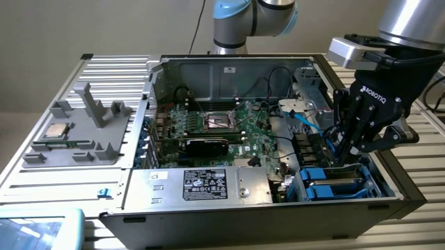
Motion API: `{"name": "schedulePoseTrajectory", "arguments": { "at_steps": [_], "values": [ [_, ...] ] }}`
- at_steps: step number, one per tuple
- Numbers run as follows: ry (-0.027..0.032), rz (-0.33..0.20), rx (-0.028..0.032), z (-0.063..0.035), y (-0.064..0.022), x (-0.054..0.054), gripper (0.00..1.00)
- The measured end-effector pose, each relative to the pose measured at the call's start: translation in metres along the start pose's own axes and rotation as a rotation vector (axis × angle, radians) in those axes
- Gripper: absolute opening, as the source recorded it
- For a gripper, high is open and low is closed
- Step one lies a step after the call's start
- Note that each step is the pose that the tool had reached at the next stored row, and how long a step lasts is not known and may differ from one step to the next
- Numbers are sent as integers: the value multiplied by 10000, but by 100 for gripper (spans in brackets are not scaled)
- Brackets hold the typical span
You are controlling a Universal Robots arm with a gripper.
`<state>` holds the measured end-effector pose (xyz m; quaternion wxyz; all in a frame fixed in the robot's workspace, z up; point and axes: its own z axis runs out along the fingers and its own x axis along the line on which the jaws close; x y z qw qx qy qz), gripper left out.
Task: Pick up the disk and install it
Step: 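Insert the first disk wire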
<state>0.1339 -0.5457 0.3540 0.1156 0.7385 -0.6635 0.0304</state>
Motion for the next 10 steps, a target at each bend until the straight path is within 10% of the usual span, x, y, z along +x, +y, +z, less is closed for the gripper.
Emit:
{"name": "schedulePoseTrajectory", "arguments": {
  "at_steps": [3, 10],
  "values": [
    [-140, 127, -14, 5, -6, 0, 16],
    [-193, 281, -42, 6, -23, 2, 16]
  ]
}}
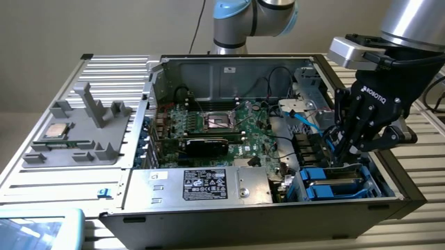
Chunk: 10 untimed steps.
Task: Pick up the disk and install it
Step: 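Insert the first disk wire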
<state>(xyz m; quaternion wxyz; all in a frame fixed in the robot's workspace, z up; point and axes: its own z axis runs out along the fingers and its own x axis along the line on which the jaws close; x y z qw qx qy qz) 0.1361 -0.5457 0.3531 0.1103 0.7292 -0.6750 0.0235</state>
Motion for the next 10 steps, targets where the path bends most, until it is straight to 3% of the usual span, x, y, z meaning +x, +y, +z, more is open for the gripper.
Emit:
{"name": "schedulePoseTrajectory", "arguments": {
  "at_steps": [2, 4, 5, 8, 10],
  "values": [
    [-77, 389, -59, 5, -1, -1, 16],
    [-149, 592, -73, 9, -1, -1, 16],
    [-160, 632, -50, 13, -2, 2, 16],
    [-174, 674, 106, 26, -2, 39, 16],
    [-181, 711, 148, 36, -2, 63, 16]
  ]
}}
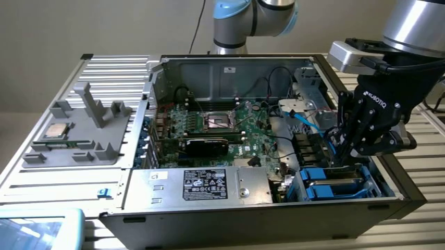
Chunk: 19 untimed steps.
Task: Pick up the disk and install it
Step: 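Insert the first disk wire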
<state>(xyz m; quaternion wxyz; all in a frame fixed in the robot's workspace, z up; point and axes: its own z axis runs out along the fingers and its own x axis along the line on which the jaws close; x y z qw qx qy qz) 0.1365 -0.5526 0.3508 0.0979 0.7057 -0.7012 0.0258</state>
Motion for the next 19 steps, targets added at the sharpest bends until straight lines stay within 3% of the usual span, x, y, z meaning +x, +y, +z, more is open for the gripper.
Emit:
{"name": "schedulePoseTrajectory", "arguments": {
  "at_steps": [5, 9, 19],
  "values": [
    [-9, 58, -5, 21, -1, 35, 16],
    [-146, 67, 1, 32, -2, 39, 16],
    [-173, 157, -7, 63, -9, 53, 16]
  ]
}}
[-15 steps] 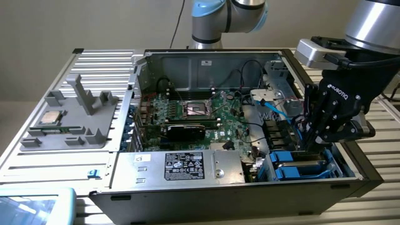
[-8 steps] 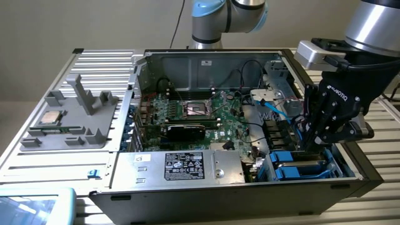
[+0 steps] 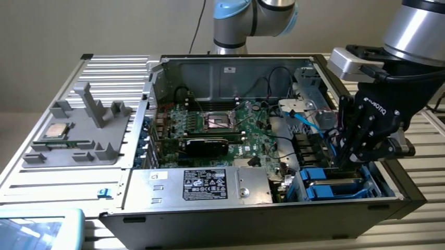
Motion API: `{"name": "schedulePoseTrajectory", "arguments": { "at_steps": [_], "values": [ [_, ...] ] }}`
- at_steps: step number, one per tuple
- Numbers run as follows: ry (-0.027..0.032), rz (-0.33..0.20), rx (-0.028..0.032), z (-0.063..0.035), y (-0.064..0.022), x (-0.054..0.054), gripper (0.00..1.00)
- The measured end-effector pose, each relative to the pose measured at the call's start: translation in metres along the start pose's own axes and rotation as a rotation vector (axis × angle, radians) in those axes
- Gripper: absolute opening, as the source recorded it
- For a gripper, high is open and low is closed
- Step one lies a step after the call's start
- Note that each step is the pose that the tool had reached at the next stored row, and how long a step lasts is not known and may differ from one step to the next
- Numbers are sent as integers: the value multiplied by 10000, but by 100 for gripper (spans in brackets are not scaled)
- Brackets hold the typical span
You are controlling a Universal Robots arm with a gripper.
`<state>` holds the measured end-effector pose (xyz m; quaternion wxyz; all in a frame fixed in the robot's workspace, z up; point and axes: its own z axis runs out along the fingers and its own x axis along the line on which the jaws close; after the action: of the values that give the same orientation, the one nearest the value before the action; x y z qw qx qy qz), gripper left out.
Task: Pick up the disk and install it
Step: 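Insert the first disk wire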
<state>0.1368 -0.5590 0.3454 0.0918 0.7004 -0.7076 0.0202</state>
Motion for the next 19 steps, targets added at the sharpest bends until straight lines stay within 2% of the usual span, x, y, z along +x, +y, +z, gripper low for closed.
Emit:
{"name": "schedulePoseTrajectory", "arguments": {
  "at_steps": [4, 9, 13, 19],
  "values": [
    [-6, 52, 23, 13, -2, -22, 16],
    [-14, 141, 115, 42, -5, -27, 16],
    [-21, 209, 147, 61, -5, -29, 16],
    [-31, 288, 305, 92, 29, -34, 16]
  ]
}}
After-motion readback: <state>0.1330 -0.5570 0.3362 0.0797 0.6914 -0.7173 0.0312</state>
